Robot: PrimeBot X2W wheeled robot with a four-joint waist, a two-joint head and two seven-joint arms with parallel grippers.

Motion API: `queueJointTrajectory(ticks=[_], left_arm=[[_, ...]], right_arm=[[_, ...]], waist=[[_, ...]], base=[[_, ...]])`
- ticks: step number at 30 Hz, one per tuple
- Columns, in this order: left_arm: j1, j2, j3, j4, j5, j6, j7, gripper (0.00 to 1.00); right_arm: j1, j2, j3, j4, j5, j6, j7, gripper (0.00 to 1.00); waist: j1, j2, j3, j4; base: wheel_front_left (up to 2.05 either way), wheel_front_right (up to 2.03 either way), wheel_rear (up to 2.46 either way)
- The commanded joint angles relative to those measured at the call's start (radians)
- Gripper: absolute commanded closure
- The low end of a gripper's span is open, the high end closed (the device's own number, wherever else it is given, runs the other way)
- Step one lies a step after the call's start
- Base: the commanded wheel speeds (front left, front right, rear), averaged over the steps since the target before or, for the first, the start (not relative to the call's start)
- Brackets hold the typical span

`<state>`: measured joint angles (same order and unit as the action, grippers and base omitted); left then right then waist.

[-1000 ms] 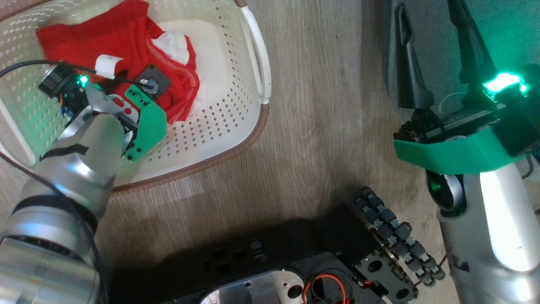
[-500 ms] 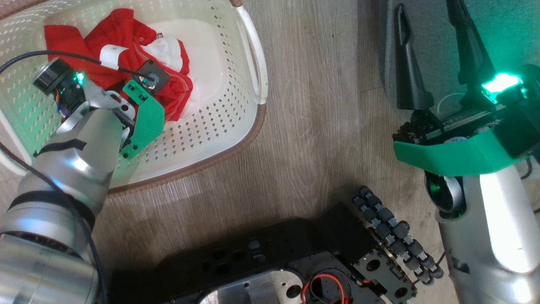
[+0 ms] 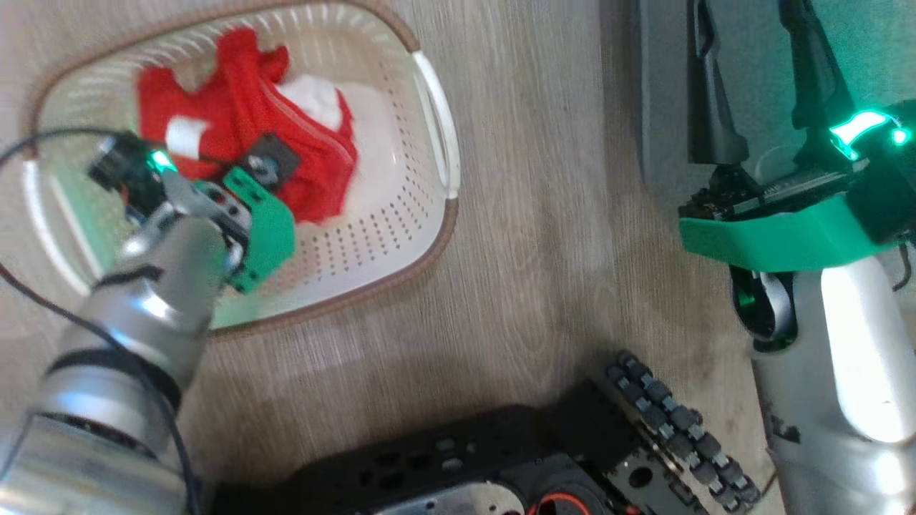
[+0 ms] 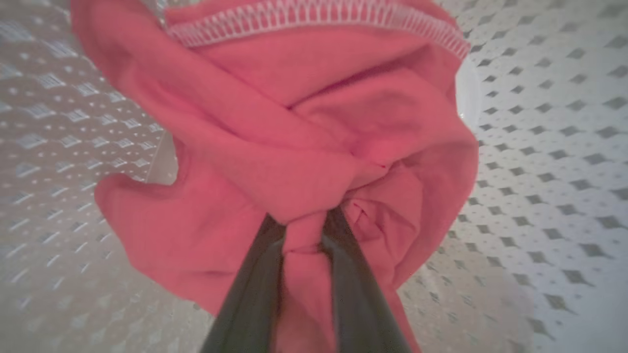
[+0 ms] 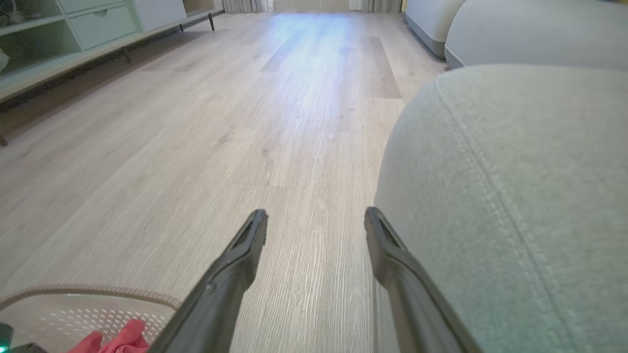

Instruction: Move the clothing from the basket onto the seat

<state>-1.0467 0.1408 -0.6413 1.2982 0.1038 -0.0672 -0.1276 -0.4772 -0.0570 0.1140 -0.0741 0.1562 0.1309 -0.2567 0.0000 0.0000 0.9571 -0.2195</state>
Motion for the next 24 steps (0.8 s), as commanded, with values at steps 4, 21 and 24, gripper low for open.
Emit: queueJointTrajectory(ticks=[4, 21, 24], left_arm=[[0.089, -0.02, 0.046, -0.008, -0.053, 0.008, -0.086, 1.0], [0.325, -0.03, 0.17, -0.354, -0.212, 0.052, -0.134, 1.0], [0.391, -0.023, 0.191, -0.454, -0.222, 0.062, -0.134, 1.0]], right_arm=[[0.058, 0.007, -0.003, 0.001, -0.019, 0.0, -0.005, 0.0], [0.159, -0.014, -0.018, 0.085, -0.033, 0.0, -0.005, 0.0], [0.181, -0.018, -0.018, 0.097, -0.029, 0.0, -0.005, 0.0]], waist=[[0.0, 0.0, -0.161, 0.046], [0.0, 0.0, -0.521, 0.147], [0.0, 0.0, -0.565, 0.16]], base=[[0.0, 0.0, 0.0], [0.0, 0.0, 0.0], [0.0, 0.0, 0.0]])
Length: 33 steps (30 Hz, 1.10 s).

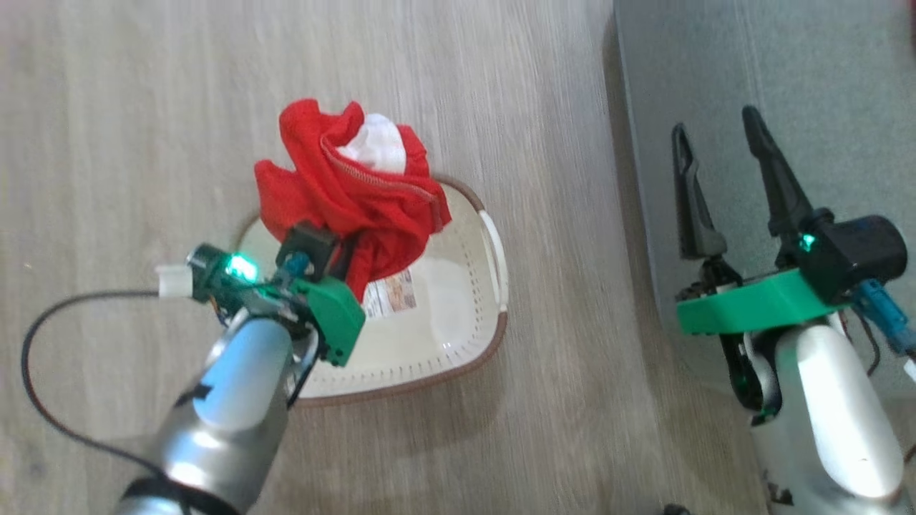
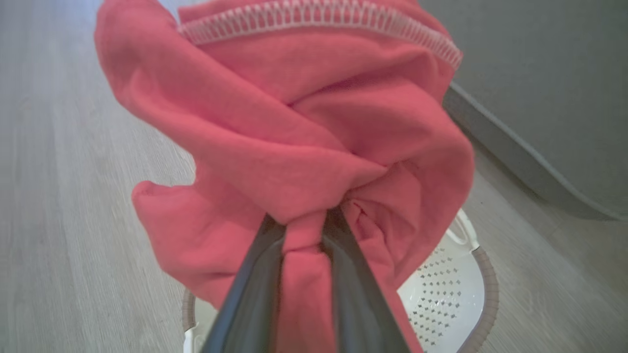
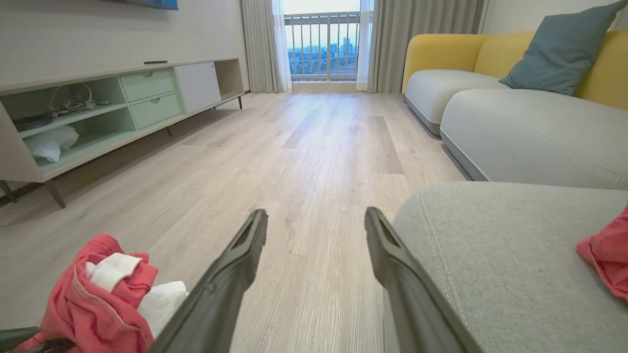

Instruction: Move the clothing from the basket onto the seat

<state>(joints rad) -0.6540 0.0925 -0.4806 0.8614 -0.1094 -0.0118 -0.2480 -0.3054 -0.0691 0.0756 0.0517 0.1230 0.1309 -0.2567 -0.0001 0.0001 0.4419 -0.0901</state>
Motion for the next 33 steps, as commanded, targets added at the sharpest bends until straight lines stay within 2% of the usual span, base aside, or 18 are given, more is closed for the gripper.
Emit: queueJointTrajectory(ticks=[1, 10, 18, 27, 33], left_arm=[[0.02, 0.025, 0.036, -0.049, -0.011, 0.009, -0.014, 1.0], [0.189, 0.026, 0.116, -0.359, -0.008, 0.037, -0.014, 1.0], [0.308, 0.006, 0.221, -0.602, -0.004, 0.049, -0.014, 1.0], [0.404, -0.032, 0.314, -0.848, 0.002, 0.02, -0.014, 1.0], [0.418, -0.039, 0.338, -0.922, 0.005, 0.005, -0.014, 1.0]], right_arm=[[0.016, -0.01, 0.021, -0.025, 0.004, 0.0, -0.005, 0.0], [0.078, -0.027, 0.027, -0.003, 0.016, 0.0, -0.005, 0.0], [0.126, -0.032, 0.049, 0.001, 0.027, 0.0, -0.005, 0.0], [0.194, -0.039, 0.057, -0.007, 0.039, 0.0, -0.005, 0.0], [0.209, -0.046, 0.071, -0.017, 0.047, 0.0, -0.005, 0.0]], waist=[[0.0001, -0.0001, -0.073, 0.04], [0.0001, -0.0001, -0.208, 0.073], [0.0001, -0.0001, -0.289, 0.07], [0.0001, -0.0001, -0.351, 0.072], [0.0001, -0.0001, -0.365, 0.073]], base=[[0.0, 0.0, 0.0], [0.0, 0.0, 0.0], [0.0, 0.0, 0.0], [0.0, 0.0, 0.0], [0.0, 0.0, 0.0]])
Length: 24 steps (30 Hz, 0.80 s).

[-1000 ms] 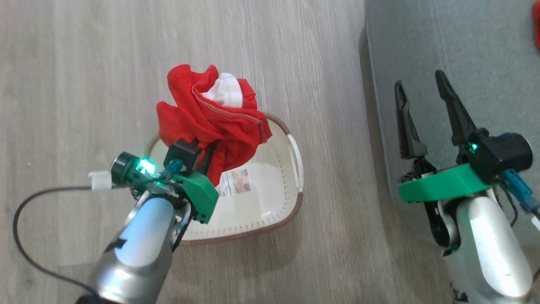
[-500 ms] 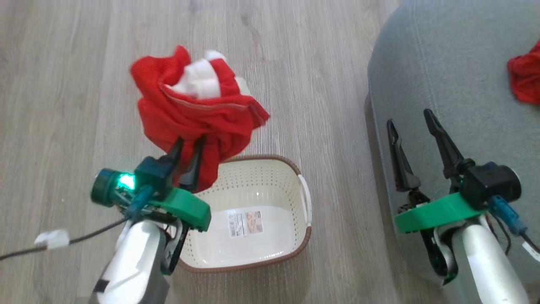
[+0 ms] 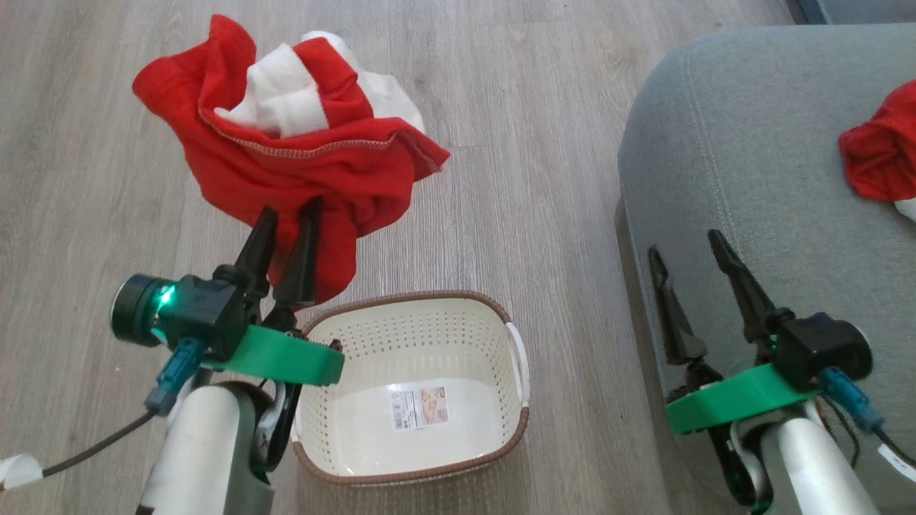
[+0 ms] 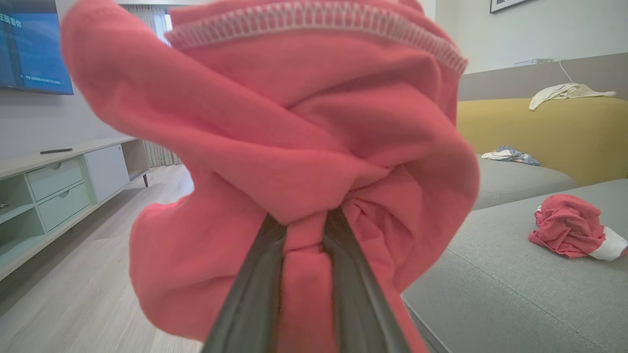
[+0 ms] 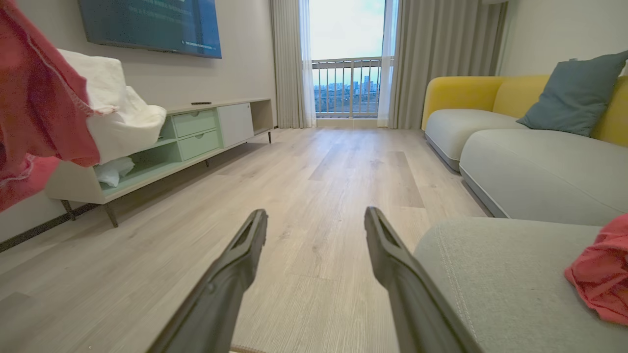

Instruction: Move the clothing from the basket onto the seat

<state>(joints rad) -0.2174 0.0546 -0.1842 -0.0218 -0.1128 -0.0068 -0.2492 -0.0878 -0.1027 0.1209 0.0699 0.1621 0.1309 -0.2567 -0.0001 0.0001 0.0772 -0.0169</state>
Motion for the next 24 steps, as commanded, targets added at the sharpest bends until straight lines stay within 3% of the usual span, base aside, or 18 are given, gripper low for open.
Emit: queueJointTrajectory(ticks=[1, 8, 13, 24], left_arm=[[-0.019, -0.002, 0.043, -0.047, 0.009, -0.004, -0.013, 1.0], [-0.022, -0.004, 0.032, -0.061, 0.027, -0.038, -0.013, 1.0], [-0.033, -0.004, -0.005, -0.044, 0.06, -0.073, -0.013, 1.0], [-0.086, 0.036, -0.208, 0.037, 0.082, -0.121, -0.013, 1.0]], right_arm=[[-0.008, -0.015, 0.035, -0.04, 0.011, 0.0, -0.005, 0.0], [-0.009, -0.04, 0.111, -0.099, 0.052, 0.0, -0.005, 0.0], [-0.032, -0.097, 0.226, -0.161, 0.093, 0.0, -0.005, 0.0], [-0.125, -0.196, 0.414, -0.165, 0.063, 0.0, -0.005, 0.0]], waist=[[0.0001, -0.0001, -0.003, 0.0], [0.0001, -0.0001, -0.005, -0.002], [0.0001, -0.0001, 0.004, -0.004], [0.0001, -0.0001, 0.009, 0.0]], base=[[0.0, 0.0, 0.0], [0.0, 0.0, 0.0], [0.0, 0.0, 0.0], [0.0, 0.0, 0.0]])
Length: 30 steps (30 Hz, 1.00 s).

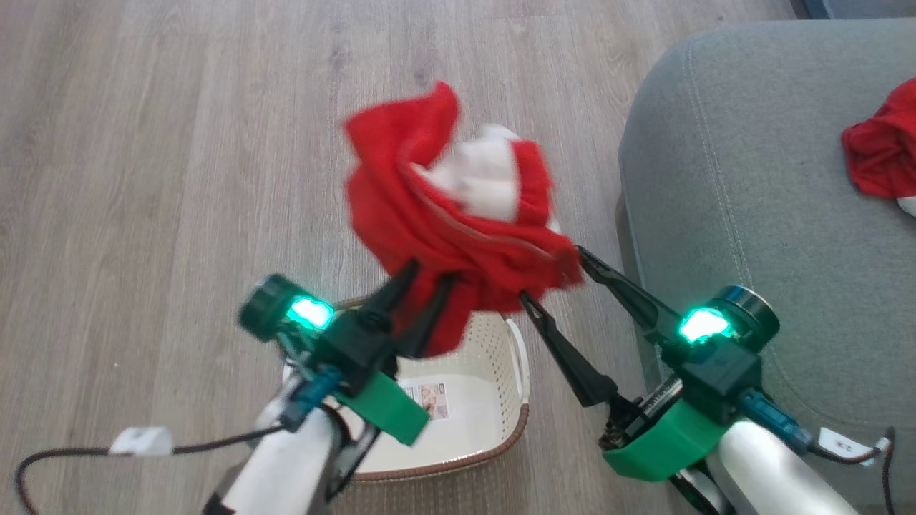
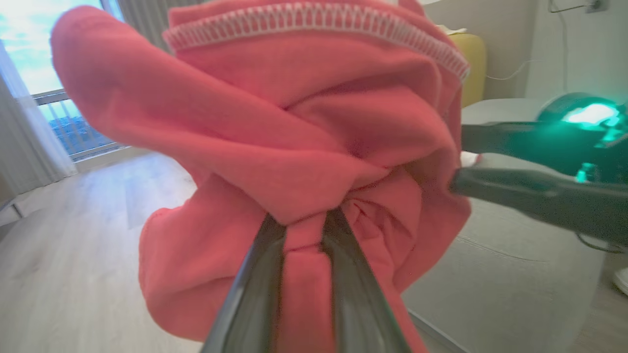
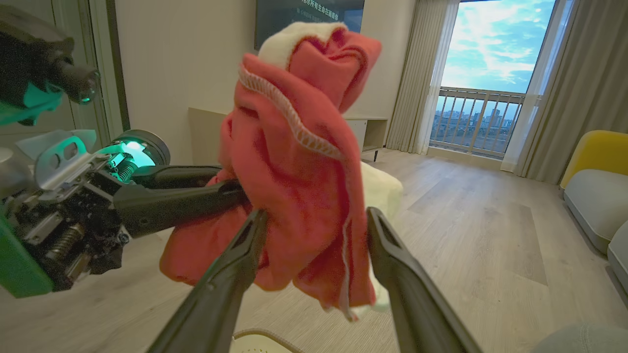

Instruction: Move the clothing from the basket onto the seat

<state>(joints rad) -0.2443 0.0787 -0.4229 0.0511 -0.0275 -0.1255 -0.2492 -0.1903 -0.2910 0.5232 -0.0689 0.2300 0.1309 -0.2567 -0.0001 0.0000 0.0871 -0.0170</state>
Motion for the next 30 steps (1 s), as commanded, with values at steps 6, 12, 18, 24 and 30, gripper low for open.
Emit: queueJointTrajectory(ticks=[6, 12, 18, 24, 30], left_arm=[[-0.096, 0.043, -0.089, -0.03, -0.07, -0.005, -0.013, 1.0], [-0.129, 0.087, -0.18, -0.034, -0.115, -0.005, -0.013, 1.0], [-0.155, 0.128, -0.271, -0.02, -0.158, -0.005, -0.013, 1.0], [-0.167, 0.144, -0.324, 0.001, -0.198, -0.005, -0.013, 1.0], [-0.17, 0.156, -0.383, 0.025, -0.251, -0.005, -0.013, 1.0]], right_arm=[[-0.065, -0.038, 0.054, 0.013, -0.054, 0.0, -0.005, 0.0], [-0.093, -0.06, 0.069, 0.06, -0.121, 0.0, -0.005, 0.0], [-0.116, -0.066, 0.093, 0.085, -0.17, 0.0, -0.005, 0.0], [-0.119, -0.057, 0.102, 0.104, -0.178, 0.0, -0.005, 0.0], [-0.113, -0.041, 0.11, 0.112, -0.182, 0.0, -0.005, 0.0]], waist=[[0.0001, 0.0, 0.002, 0.005], [0.0001, 0.0, 0.004, 0.006], [0.0001, 0.0, -0.006, 0.003], [0.0001, 0.0, -0.016, 0.005], [0.0001, 0.0, -0.024, 0.007]], base=[[0.0, 0.0, 0.0], [0.0, 0.0, 0.0], [0.0, 0.0, 0.0], [0.0, 0.0, 0.0], [0.0, 0.0, 0.0]])
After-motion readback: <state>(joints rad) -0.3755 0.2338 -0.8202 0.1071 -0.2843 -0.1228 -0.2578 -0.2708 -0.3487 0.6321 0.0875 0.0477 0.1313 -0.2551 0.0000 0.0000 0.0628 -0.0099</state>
